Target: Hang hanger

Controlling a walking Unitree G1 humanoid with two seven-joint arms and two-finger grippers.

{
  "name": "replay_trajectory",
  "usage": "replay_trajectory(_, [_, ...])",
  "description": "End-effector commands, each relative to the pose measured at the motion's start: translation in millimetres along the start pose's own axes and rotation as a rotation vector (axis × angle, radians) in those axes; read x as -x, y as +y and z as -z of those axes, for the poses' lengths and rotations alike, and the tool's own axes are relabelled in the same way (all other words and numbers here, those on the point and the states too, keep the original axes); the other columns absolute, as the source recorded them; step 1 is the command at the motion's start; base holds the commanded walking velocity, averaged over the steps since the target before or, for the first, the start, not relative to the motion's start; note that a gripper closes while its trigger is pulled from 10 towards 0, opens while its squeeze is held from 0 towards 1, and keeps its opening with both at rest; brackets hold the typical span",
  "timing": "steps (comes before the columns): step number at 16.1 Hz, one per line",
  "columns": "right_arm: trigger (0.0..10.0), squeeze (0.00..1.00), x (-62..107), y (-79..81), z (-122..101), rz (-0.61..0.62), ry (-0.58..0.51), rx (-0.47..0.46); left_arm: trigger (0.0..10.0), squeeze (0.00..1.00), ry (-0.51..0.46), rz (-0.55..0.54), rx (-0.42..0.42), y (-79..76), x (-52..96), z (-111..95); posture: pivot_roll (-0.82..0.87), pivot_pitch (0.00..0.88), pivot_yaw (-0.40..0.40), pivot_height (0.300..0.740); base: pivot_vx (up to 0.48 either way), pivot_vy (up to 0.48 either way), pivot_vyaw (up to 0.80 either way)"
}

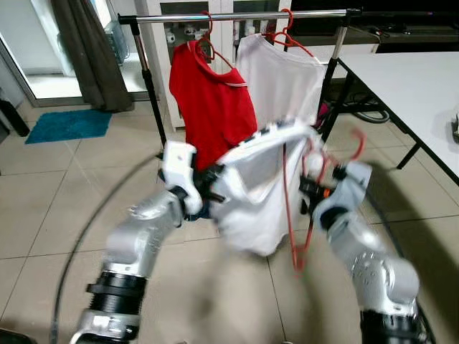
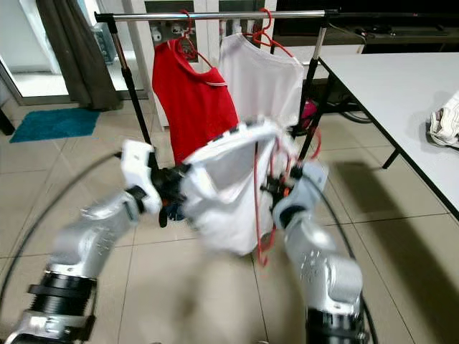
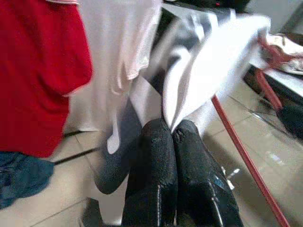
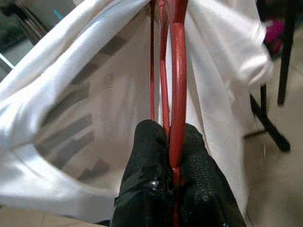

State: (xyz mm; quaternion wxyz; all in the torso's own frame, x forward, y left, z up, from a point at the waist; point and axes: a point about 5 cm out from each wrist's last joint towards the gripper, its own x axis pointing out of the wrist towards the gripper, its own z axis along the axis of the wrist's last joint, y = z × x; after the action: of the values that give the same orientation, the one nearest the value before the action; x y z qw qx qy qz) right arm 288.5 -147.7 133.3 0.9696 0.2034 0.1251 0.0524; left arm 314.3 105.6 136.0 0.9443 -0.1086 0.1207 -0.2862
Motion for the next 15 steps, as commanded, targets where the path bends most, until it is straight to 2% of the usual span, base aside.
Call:
replay_trajectory(1, [0.0, 0.00, 1.3, 2.6, -7.1, -0.012, -0.038, 0.026, 0.0, 0.00, -0.003, -0.001, -0.019, -0.9, 0.1, -4.1, -0.18, 0.000, 0.038, 0.740, 0.000, 0.000, 0.00])
replay_trajectory(4, [0.0, 0.00, -0.3, 10.3, -9.2, -0.053, -0.080, 0.046, 0.0, 0.00, 0.022, 0.027, -0.019, -5.5, -2.0, -2.7, -0.18, 0.000, 0.035, 0.740, 0.000, 0.000, 0.00])
replay_trajectory(5, [0.0, 0.00, -1.0, 16.7, -12.0, -0.095, -0.103, 0.062, 1.8, 0.00, 0.034, 0.047, -0.022, -8.0, -2.9, -1.2, -0.18, 0.000, 0.035, 0.740, 0.000, 0.000, 0.00])
replay_trajectory(6, [0.0, 0.00, -1.1, 19.0, -13.2, -0.111, -0.110, 0.065, 2.8, 0.00, 0.039, 0.051, -0.028, -8.7, -3.3, -0.7, -0.18, 0.000, 0.035, 0.740, 0.000, 0.000, 0.00])
replay_trajectory(7, [0.0, 0.00, -1.3, 22.7, -15.3, -0.138, -0.127, 0.072, 10.0, 0.00, 0.041, 0.049, -0.043, -9.3, -4.0, -0.7, -0.19, 0.000, 0.032, 0.740, 0.000, 0.000, 0.00])
replay_trajectory(9, [0.0, 0.00, -0.9, 25.2, -17.1, -0.161, -0.143, 0.077, 10.0, 0.00, 0.022, 0.060, -0.030, -9.3, -3.2, -3.9, -0.19, 0.000, 0.031, 0.740, 0.000, 0.000, 0.00])
replay_trajectory(10, [0.0, 0.00, -1.0, 25.8, -17.3, -0.171, -0.149, 0.081, 10.0, 1.00, 0.017, 0.067, -0.019, -8.8, -2.7, -5.4, -0.19, 0.000, 0.031, 0.740, 0.000, 0.000, 0.00])
replay_trajectory(15, [0.0, 0.00, -1.0, 31.3, -18.1, -0.216, -0.162, 0.126, 10.0, 1.00, 0.041, 0.112, -0.058, -3.5, 3.1, -7.2, -0.18, 0.000, 0.027, 0.740, 0.000, 0.000, 0.00])
